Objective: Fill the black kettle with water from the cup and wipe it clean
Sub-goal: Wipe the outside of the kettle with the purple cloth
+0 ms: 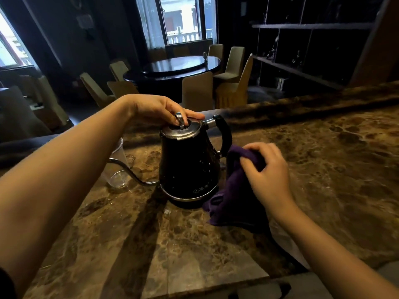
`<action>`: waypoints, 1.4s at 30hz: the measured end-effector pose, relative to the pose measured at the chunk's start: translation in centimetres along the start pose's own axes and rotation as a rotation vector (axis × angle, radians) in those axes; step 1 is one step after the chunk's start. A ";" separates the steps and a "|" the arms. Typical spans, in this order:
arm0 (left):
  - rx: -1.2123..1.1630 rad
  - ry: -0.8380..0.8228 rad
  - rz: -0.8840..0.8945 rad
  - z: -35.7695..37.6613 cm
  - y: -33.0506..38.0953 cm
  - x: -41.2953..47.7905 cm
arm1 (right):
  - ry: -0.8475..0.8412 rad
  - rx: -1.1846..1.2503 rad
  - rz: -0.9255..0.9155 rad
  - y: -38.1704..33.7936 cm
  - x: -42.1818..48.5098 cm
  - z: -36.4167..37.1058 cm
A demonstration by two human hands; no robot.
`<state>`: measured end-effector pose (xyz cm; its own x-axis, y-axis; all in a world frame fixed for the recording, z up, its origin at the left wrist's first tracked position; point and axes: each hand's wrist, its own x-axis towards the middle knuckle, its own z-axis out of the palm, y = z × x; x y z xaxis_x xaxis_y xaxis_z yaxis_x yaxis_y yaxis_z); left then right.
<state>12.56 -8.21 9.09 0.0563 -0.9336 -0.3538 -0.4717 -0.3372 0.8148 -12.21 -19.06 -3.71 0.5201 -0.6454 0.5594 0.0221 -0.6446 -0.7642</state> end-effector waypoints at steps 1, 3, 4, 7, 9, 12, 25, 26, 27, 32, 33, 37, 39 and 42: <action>0.011 -0.005 -0.018 0.0 0.3 -0.1 | 0.031 0.024 0.021 -0.5 0.2 0.0; 0.025 0.020 -0.027 0.2 0.7 -0.3 | 0.062 0.089 0.053 -1.6 0.4 0.4; 0.043 0.058 -0.027 0.4 0.7 -0.5 | 0.071 0.125 0.070 -2.2 0.5 0.7; 0.120 0.252 -0.034 1.1 0.3 -1.6 | 0.144 0.225 0.104 -3.6 0.8 1.8; 0.053 0.398 -0.058 2.1 -0.2 -2.3 | 0.173 0.271 0.119 -4.4 0.9 2.9; -0.116 0.581 -0.019 4.7 -0.9 -2.3 | -0.018 0.223 0.035 -5.6 -0.5 5.6; -0.121 1.001 0.095 8.3 -1.9 0.3 | -0.144 -0.148 0.134 -1.4 -3.3 9.2; -0.131 0.997 0.100 8.3 -1.9 0.3 | -0.131 -0.136 0.203 -1.2 -3.8 9.3; -0.138 0.995 0.106 8.4 -1.8 0.4 | -0.112 -0.125 0.278 -1.0 -4.2 9.3; -0.136 1.003 0.124 8.4 -1.8 0.4 | -0.058 -0.088 0.379 -2.6 -4.8 9.7; -0.139 0.997 0.126 8.4 -1.9 0.4 | -0.069 -0.104 0.320 -3.3 -4.9 9.9; -0.126 0.987 0.137 8.3 -2.0 0.4 | -0.078 -0.038 0.102 -4.8 -3.7 10.1; -0.125 0.984 0.132 8.3 -2.0 0.5 | -0.060 0.076 0.078 -4.1 -2.1 9.7; -0.143 0.996 0.131 8.3 -2.1 0.7 | -0.067 0.129 0.044 -2.0 -0.9 9.2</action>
<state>6.31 -7.18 3.36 0.7506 -0.6182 0.2332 -0.4208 -0.1751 0.8901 -4.92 -13.45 -5.67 0.5790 -0.6403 0.5047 0.1055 -0.5550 -0.8252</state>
